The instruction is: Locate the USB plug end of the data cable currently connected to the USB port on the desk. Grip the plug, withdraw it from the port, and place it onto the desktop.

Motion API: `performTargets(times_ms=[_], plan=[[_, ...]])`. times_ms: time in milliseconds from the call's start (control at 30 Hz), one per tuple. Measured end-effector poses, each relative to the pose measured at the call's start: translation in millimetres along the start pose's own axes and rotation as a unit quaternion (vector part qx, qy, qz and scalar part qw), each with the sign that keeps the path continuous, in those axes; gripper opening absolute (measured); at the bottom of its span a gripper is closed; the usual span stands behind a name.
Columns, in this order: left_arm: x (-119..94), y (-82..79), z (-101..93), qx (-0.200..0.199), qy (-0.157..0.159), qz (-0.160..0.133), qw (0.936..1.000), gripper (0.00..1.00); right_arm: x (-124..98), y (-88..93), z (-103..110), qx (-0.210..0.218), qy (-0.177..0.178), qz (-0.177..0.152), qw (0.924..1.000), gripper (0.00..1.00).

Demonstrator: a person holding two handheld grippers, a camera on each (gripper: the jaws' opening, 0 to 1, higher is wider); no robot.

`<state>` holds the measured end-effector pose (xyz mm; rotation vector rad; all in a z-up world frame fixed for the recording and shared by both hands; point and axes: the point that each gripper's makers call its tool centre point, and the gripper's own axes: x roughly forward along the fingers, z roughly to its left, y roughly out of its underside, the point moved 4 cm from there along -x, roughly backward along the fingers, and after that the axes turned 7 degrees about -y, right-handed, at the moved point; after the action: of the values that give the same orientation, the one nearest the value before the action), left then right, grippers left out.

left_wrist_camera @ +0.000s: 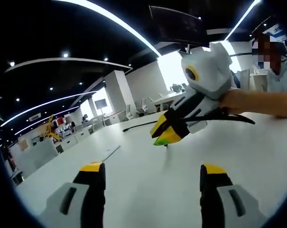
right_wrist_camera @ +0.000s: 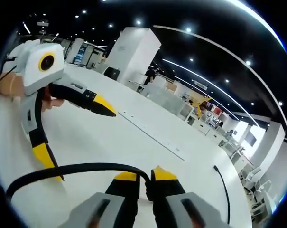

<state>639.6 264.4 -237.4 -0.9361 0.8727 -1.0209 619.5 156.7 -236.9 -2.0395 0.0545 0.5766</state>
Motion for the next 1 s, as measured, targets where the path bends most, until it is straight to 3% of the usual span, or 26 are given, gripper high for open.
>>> performTargets(times_ms=[367,567,667,833,1000], plan=[[-2.6,1.1,17.2,0.002,-0.026,0.004,0.9997,0.82,0.8,8.5,-1.0,0.0,-0.004,0.023,0.9997,0.19],[-2.4,2.2,29.2,-0.004,-0.043,0.005,0.9991,0.81,-4.9,6.9,-6.5,0.01,0.004,0.013,0.9999,0.21],[-2.9,2.6,34.5,-0.013,-0.053,0.001,0.9985,0.81,-8.5,4.3,-10.7,0.051,0.008,-0.017,0.9985,0.23],[-6.8,0.3,41.7,-0.055,-0.074,-0.018,0.9956,0.8,-10.9,-1.2,-20.1,0.124,0.02,-0.069,0.9896,0.29],[-15.2,-4.9,60.3,-0.1,-0.124,-0.042,0.9863,0.8,-16.6,6.2,-30.6,0.171,0.057,-0.089,0.9797,0.33]])
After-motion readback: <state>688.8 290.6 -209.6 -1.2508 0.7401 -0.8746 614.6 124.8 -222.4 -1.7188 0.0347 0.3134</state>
